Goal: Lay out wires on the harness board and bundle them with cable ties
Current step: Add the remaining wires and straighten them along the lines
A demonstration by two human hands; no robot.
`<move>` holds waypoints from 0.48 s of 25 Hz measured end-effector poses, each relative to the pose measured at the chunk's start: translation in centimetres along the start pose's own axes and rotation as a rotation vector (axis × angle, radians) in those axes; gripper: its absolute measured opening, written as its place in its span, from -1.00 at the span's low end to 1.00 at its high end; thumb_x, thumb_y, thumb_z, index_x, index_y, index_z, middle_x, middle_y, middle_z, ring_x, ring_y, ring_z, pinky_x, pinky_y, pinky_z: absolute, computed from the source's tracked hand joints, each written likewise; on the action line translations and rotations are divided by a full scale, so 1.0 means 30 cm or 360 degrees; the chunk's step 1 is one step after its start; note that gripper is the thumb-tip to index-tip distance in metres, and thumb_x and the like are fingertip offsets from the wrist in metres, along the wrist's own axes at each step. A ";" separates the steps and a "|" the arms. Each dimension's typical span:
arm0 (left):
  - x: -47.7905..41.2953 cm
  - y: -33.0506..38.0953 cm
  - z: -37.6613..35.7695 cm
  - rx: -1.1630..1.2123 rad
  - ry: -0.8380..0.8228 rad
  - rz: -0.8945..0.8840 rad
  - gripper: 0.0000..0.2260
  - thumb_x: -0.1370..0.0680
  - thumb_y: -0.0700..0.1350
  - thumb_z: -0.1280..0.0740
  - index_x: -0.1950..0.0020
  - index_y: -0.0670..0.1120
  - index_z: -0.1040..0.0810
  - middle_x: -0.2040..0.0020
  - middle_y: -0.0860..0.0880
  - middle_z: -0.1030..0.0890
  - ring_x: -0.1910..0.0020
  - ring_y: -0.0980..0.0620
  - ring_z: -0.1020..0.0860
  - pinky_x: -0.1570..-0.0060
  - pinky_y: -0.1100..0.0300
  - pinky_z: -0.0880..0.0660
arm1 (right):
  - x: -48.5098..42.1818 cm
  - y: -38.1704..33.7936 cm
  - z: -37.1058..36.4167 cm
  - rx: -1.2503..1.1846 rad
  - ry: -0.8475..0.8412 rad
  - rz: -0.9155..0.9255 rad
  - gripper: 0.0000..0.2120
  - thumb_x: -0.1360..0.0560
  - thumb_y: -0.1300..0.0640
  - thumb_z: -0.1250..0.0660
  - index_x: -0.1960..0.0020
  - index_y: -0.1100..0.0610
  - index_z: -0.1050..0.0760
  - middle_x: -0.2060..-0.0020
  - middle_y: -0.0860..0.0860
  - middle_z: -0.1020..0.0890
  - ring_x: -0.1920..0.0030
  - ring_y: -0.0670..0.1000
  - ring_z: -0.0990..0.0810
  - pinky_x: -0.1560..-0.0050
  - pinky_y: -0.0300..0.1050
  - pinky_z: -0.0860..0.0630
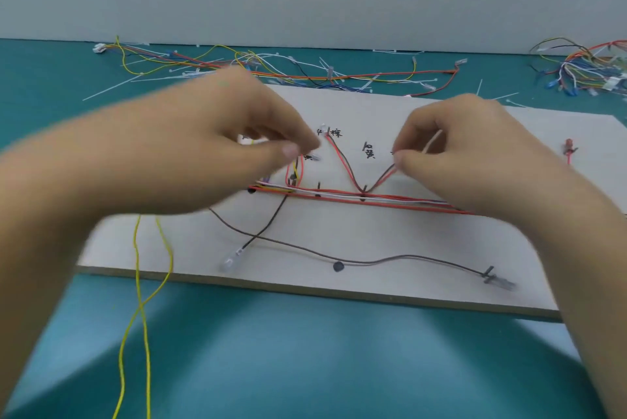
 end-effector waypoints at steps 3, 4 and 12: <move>0.076 -0.148 0.121 -0.0339 -0.0246 0.0133 -0.66 -0.49 0.18 -0.18 -0.19 0.44 -0.58 -0.06 0.34 -0.66 0.08 0.34 -0.67 0.21 0.10 -0.64 | 0.037 -0.087 -0.063 -0.0065 -0.0086 0.0282 -0.90 -0.45 0.12 -0.38 0.21 -0.02 -0.63 0.31 -0.16 -0.65 0.23 -0.18 -0.60 0.21 -0.21 -0.51; 0.118 -0.221 0.141 -0.0444 -0.0353 0.0224 -0.61 -0.43 0.16 -0.19 -0.19 0.46 -0.56 -0.08 0.34 -0.62 0.12 0.38 -0.64 0.28 0.21 -0.62 | 0.042 -0.097 -0.070 -0.0085 -0.0090 0.0326 -0.90 -0.46 0.13 -0.38 0.20 -0.01 -0.63 0.31 -0.16 -0.65 0.22 -0.17 -0.60 0.20 -0.23 -0.52; 0.347 -0.408 0.040 -0.0351 -0.0227 0.0392 -0.70 -0.41 0.44 -0.37 -0.09 0.42 -0.62 0.03 0.19 -0.56 0.17 0.23 -0.55 0.39 0.47 -0.33 | 0.043 -0.094 -0.074 -0.0186 -0.0066 0.0387 -0.87 -0.47 0.18 -0.39 0.21 0.01 -0.65 0.35 -0.14 -0.65 0.23 -0.15 -0.59 0.22 -0.31 -0.47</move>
Point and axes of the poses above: each hand's wrist, its own x-axis away from the middle knuckle, its own z-axis out of the back of the hand, y = z × x, the point moved 4 cm from there along -x, towards the middle knuckle
